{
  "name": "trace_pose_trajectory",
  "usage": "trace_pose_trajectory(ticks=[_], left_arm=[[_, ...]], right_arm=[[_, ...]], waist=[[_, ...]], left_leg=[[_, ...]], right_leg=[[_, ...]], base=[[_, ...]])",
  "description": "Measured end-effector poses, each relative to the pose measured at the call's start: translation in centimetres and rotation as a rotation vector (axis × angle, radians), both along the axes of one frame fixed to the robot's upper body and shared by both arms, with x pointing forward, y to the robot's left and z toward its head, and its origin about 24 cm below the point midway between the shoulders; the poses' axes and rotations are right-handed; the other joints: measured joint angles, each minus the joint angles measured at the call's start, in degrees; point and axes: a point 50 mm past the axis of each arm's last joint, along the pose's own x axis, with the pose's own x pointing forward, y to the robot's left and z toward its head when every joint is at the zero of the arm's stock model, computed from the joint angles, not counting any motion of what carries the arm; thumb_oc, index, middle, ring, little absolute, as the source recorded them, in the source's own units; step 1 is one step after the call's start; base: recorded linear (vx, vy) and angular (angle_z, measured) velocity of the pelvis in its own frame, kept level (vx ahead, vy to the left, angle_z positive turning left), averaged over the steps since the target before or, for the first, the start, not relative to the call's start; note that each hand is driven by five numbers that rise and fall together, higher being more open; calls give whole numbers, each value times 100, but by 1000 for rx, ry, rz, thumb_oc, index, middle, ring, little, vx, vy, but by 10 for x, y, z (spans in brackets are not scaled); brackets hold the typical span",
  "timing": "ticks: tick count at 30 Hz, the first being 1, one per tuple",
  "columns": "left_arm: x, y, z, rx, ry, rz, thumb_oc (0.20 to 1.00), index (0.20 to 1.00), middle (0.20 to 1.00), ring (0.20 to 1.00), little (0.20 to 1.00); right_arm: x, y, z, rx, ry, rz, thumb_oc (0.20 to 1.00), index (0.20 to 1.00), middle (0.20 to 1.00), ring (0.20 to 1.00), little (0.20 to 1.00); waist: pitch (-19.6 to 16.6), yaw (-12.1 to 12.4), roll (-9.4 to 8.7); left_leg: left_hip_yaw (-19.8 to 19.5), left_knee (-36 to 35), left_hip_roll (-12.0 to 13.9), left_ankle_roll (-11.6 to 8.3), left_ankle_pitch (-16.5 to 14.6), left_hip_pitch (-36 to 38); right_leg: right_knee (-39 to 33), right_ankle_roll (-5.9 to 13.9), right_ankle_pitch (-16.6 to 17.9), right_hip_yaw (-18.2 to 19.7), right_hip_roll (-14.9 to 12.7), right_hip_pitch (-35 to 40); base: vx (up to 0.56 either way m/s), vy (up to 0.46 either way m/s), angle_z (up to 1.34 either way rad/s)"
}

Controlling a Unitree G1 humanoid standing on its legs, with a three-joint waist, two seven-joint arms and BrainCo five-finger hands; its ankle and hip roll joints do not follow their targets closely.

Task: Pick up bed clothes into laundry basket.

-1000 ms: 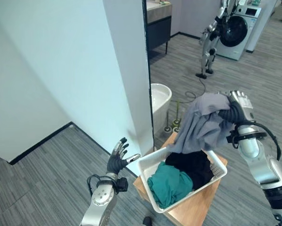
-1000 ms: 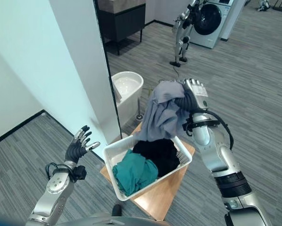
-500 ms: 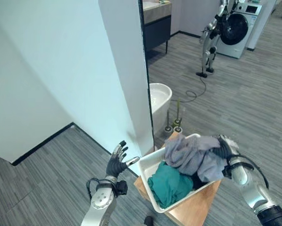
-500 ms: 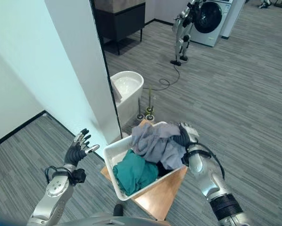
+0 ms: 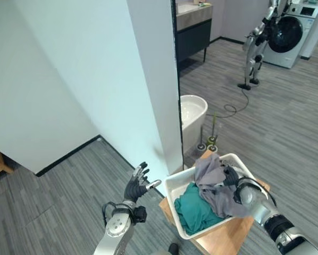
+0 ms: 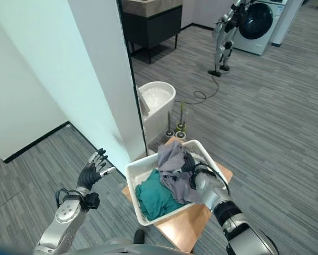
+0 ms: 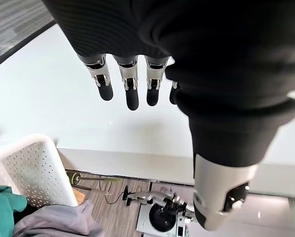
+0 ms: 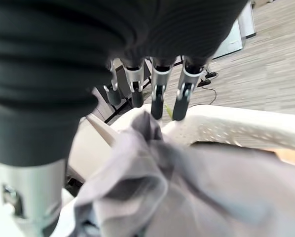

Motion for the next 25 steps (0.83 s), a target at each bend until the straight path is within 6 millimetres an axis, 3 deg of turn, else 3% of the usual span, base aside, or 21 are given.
trace_pose_trajectory(ticks=[8, 10, 12, 14, 16, 17, 19, 21, 23, 25], left_arm=[[0, -1, -1, -3, 4, -20, 1000, 1000, 1000, 1000, 1000], [1, 2, 0, 0, 0, -9, 1000, 1000, 1000, 1000, 1000], [1, 5, 0, 3, -1, 11, 1000, 1000, 1000, 1000, 1000], [2, 5, 1, 5, -3, 24, 1000, 1000, 1000, 1000, 1000], [3, 5, 2, 7, -10, 43, 1000, 1000, 1000, 1000, 1000], [3, 6, 2, -1, -11, 62, 1000, 1000, 1000, 1000, 1000], [2, 6, 0, 15, -6, 59, 1000, 1000, 1000, 1000, 1000], [-1, 6, -2, 18, 4, 60, 1000, 1000, 1000, 1000, 1000], [0, 1, -3, 24, 6, 37, 1000, 1000, 1000, 1000, 1000], [-1, -1, -3, 46, 6, 20, 1000, 1000, 1000, 1000, 1000]], right_arm=[[8, -14, 5, -33, -20, -56, 1000, 1000, 1000, 1000, 1000], [11, -17, 25, 14, -106, -54, 1000, 1000, 1000, 1000, 1000], [4, -21, 59, 125, -293, -83, 1000, 1000, 1000, 1000, 1000], [-2, -25, 67, 163, -346, -104, 1000, 1000, 1000, 1000, 1000], [-13, -35, 65, 184, -356, -148, 1000, 1000, 1000, 1000, 1000], [-35, -41, 62, 221, -379, -184, 1000, 1000, 1000, 1000, 1000], [-58, -46, 44, 221, -315, -209, 1000, 1000, 1000, 1000, 1000], [-71, -47, 32, 256, -266, -230, 1000, 1000, 1000, 1000, 1000], [-86, -50, 20, 281, -205, -250, 1000, 1000, 1000, 1000, 1000], [-92, -50, 14, 285, -178, -252, 1000, 1000, 1000, 1000, 1000]], waist=[[-2, -10, 0], [1, -62, 3], [-4, -76, 13], [-6, -196, 1], [-1, -341, -4], [4, -420, 7], [3, -527, 5], [4, -600, 16], [5, -837, 24], [-1, -878, 42]], left_leg=[[-76, -27, 1, -24, 8, -61], [-108, -23, -3, -25, 24, -106], [-71, -25, -2, -12, 34, -158], [-23, -1, -1, -14, 32, -137], [29, -10, 6, -26, 23, -108], [78, -34, 15, -55, -3, -97], [145, -35, 34, -60, -19, -88], [206, -35, 48, -66, -29, -104], [291, -35, 66, -65, -29, -88], [359, -35, 86, -64, -40, -102]], right_leg=[[5, -2, -2, -70, 7, -23], [14, -3, -2, -107, 5, -62], [14, -4, 0, -74, 1, -124], [16, -4, 0, -23, -1, -122], [4, -2, -2, 22, -3, -106], [7, -3, -9, 56, 1, -141], [6, -5, -11, 128, 9, -171], [8, -9, -7, 205, 21, -227], [3, -13, -3, 276, 28, -244], [2, -28, 11, 359, 42, -309]], base=[[3, -1, 4], [2, 17, 8], [1, 22, -6], [4, 18, -13], [6, 31, -15], [-5, 28, -13], [-4, 21, -18], [-6, 12, -22], [-8, 9, -19], [-1, -3, -29]])
